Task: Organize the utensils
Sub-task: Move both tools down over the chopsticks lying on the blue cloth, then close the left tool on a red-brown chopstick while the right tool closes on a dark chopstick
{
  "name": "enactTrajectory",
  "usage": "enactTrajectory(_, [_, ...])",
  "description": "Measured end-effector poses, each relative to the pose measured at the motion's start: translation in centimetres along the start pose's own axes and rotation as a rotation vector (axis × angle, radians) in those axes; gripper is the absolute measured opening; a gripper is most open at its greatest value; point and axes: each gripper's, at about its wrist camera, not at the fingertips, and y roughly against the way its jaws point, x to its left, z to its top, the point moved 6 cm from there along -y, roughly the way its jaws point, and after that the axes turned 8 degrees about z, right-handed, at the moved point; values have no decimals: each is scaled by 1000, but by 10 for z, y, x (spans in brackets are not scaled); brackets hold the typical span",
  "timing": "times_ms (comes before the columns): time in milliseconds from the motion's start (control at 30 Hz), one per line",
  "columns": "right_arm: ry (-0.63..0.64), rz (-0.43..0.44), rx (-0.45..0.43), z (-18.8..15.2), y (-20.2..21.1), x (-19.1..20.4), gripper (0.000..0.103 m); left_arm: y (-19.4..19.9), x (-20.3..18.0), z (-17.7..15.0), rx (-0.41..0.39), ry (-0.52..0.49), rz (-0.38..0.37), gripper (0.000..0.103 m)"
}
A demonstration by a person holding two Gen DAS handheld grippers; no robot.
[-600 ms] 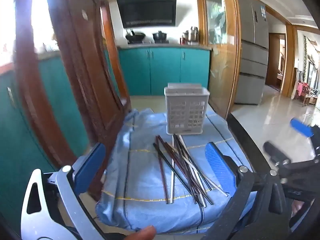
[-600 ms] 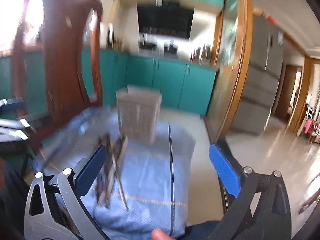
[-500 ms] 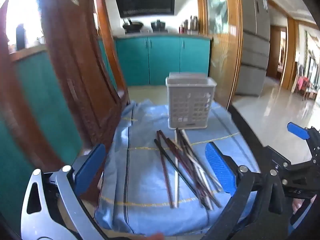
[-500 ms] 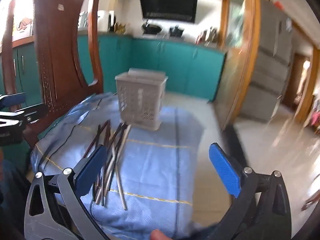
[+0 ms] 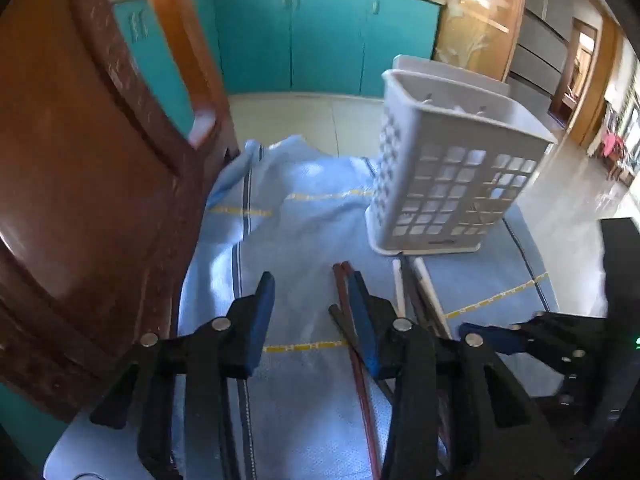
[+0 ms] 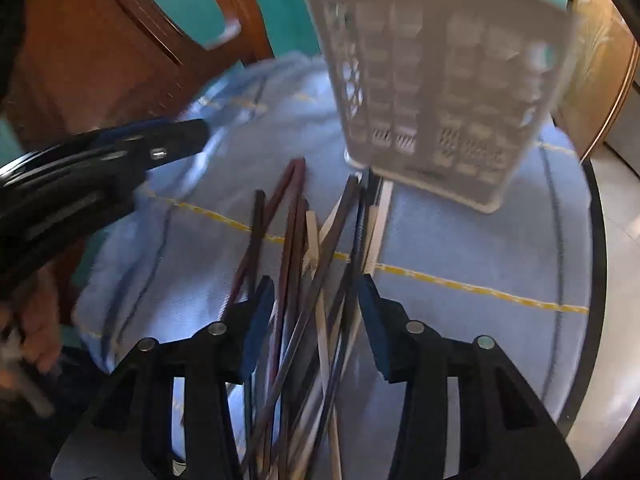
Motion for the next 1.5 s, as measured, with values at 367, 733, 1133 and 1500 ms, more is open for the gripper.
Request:
enactTrajectory(367, [-120,28,34,-11,18,-52,6,-33,-10,-13,107,-23,-40,50])
enactTrajectory(733, [-73,-147,21,-23,37,-88,23,-61,-37,-48,205,-65,-88,33])
enactTrajectory(1133, [-97,-143,32,-23,30,-95,36,-81,-44,-47,218,-109,-42,13])
enactTrajectory(1500, [-101,-148,22,-21,31,-94,42,-48,-42,-43,132,-93,-50,14])
